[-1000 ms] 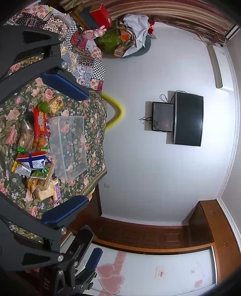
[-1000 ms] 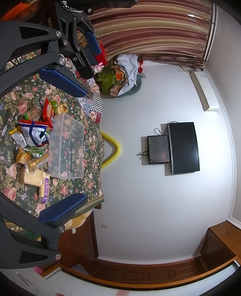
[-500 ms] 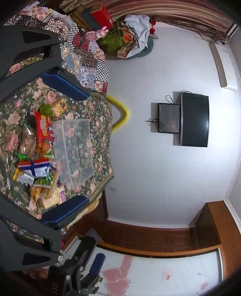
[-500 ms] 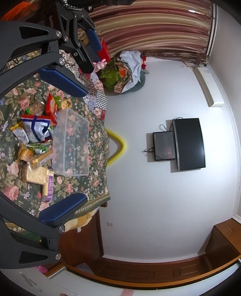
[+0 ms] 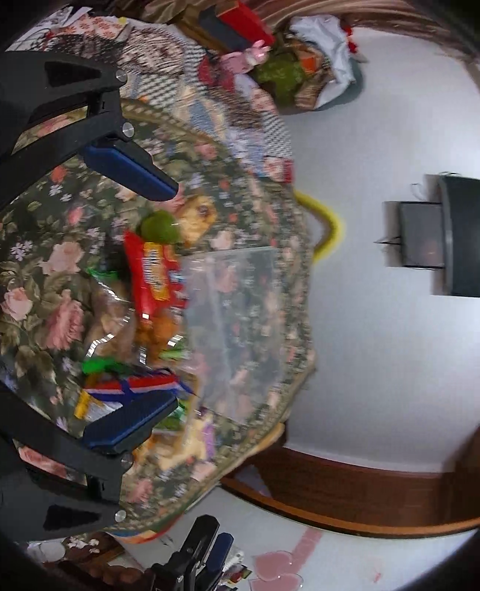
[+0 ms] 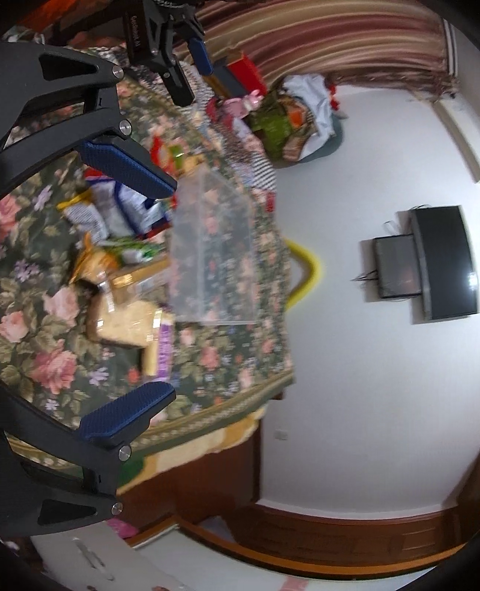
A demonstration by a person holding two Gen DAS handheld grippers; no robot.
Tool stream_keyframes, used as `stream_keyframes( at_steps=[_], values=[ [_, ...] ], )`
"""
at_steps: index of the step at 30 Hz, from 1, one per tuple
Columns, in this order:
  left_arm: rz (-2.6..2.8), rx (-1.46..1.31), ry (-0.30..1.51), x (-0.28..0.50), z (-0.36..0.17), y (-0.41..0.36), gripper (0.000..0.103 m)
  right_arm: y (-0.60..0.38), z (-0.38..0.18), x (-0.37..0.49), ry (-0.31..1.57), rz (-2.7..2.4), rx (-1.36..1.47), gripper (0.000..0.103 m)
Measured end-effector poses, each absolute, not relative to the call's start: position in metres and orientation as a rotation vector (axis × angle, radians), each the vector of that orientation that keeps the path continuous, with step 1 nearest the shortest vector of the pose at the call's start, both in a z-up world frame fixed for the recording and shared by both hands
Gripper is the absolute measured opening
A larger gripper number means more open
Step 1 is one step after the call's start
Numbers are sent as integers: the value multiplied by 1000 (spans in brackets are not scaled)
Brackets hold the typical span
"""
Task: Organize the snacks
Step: 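Grasp the clear cookie bag with the left tool while the right tool grasps the gold-wrapped bar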
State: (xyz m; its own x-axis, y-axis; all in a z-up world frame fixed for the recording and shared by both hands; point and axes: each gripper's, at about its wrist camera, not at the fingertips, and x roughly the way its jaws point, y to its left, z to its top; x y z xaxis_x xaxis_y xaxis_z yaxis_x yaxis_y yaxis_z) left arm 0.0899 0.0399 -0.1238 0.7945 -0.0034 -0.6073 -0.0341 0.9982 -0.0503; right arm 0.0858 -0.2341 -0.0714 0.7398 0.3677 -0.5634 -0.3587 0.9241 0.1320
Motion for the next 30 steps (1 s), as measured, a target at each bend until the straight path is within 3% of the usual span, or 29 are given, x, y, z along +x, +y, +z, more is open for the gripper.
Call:
stream_keyframes(
  at_steps=[10, 22, 30],
  values=[
    [-32, -97, 844, 120, -182, 50, 103, -238, -119, 110, 814, 395, 15, 86],
    [-98, -130, 947, 148, -221, 40, 103, -237, -137, 136, 873, 389, 23, 74],
    [-111, -164, 965, 158, -236, 40, 94, -235, -136, 143, 885, 427, 58, 71]
  ],
)
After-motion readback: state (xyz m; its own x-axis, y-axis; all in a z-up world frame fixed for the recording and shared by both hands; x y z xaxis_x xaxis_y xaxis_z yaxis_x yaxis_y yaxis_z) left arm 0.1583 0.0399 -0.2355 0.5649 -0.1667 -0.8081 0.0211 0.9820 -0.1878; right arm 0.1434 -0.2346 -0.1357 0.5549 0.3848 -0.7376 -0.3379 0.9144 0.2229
